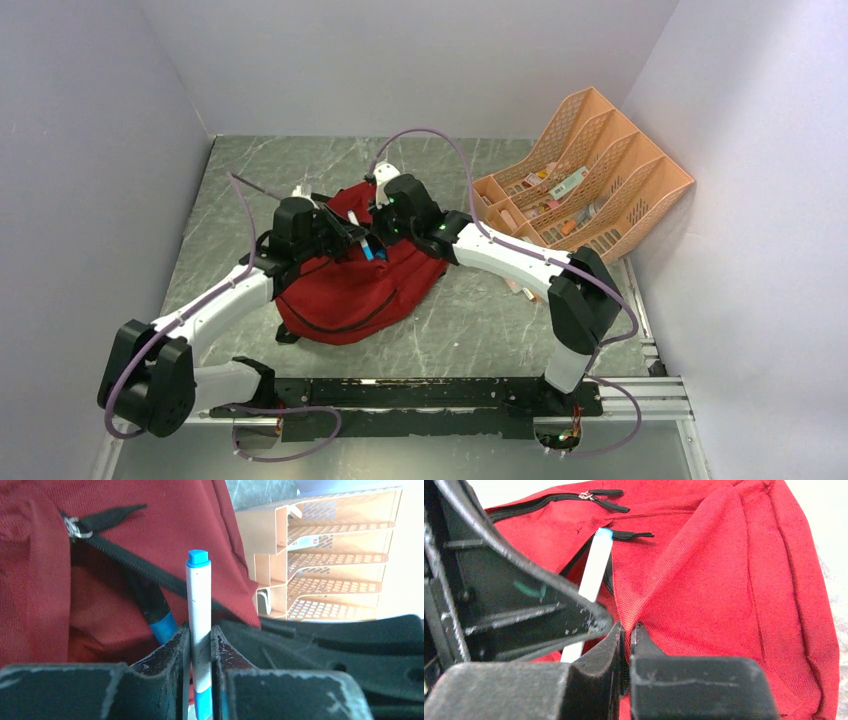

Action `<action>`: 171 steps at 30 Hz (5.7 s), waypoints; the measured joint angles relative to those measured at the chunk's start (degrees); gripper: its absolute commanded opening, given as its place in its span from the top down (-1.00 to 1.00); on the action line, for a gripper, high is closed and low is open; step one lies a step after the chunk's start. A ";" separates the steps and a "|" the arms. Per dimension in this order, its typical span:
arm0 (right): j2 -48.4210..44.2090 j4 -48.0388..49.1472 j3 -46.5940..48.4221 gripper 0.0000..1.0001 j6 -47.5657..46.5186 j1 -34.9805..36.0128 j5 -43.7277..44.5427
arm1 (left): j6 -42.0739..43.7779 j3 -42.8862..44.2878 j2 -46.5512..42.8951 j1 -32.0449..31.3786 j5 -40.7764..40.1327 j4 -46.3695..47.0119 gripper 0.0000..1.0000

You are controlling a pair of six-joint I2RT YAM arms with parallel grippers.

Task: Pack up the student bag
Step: Place the stationery in the student bag, then pick up the stationery from the center of the board.

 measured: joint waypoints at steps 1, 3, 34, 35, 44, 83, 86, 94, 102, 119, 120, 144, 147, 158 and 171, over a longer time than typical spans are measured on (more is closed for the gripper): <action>0.00 0.22 0.00 1.00 0.11 0.00 -0.04 | -0.59 -0.85 -0.90 -0.13 0.15 0.00 0.90; 0.00 0.50 0.00 1.00 0.37 -0.02 -0.11 | -1.31 -2.29 -2.29 -0.66 0.44 0.09 0.90; -0.90 1.53 -1.07 1.00 1.62 -0.07 -0.39 | -3.48 1.79 12.00 2.43 7.85 7.19 0.56; -0.90 1.53 -1.09 1.00 1.70 -0.07 -0.50 | -3.52 2.05 12.57 2.49 8.00 7.28 0.46; -0.90 1.38 -1.16 1.00 2.01 -0.24 -0.52 | -3.23 3.08 15.85 3.13 8.74 8.17 -0.01; -25.22 -10.86 -15.56 0.10 9.01 -5.79 12.72 | 15.61 -5.79 -22.64 3.10 -1.38 -20.39 0.42; -27.45 -15.15 -20.13 -0.03 10.47 -12.44 13.64 | 16.98 -3.58 -23.15 3.10 -2.95 -22.71 0.34; -24.46 -19.58 -23.80 -0.15 8.17 -24.68 8.09 | 19.21 0.02 -25.94 3.10 -5.84 -24.76 0.27; -11.98 -17.75 -23.89 -0.16 5.42 -29.79 3.63 | 21.05 1.44 -26.53 3.10 -8.17 -28.04 0.24; -3.93 -14.27 -22.97 0.09 3.52 -33.11 -0.07 | 22.14 1.64 -27.02 3.10 -9.27 -30.05 0.24; -3.93 -14.25 -22.97 0.13 3.52 -33.16 -0.35 | 22.12 1.64 -27.02 3.10 -9.27 -30.03 0.24; -22.05 -13.09 -21.38 1.00 13.11 -29.14 -6.80 | 24.79 1.49 -24.63 2.78 5.49 -19.34 -0.09; -24.39 -9.97 -18.18 1.00 18.80 -24.98 -7.78 | 25.14 1.51 -24.72 1.51 7.74 -15.02 -0.12; -20.24 0.31 -15.34 1.00 34.82 -11.52 -10.01 | 26.29 2.14 -19.65 -11.67 5.75 -10.19 -0.12; -18.78 4.50 -14.34 1.00 39.93 -7.98 -12.35 | 26.29 2.14 -17.14 -12.48 4.15 -8.22 -0.08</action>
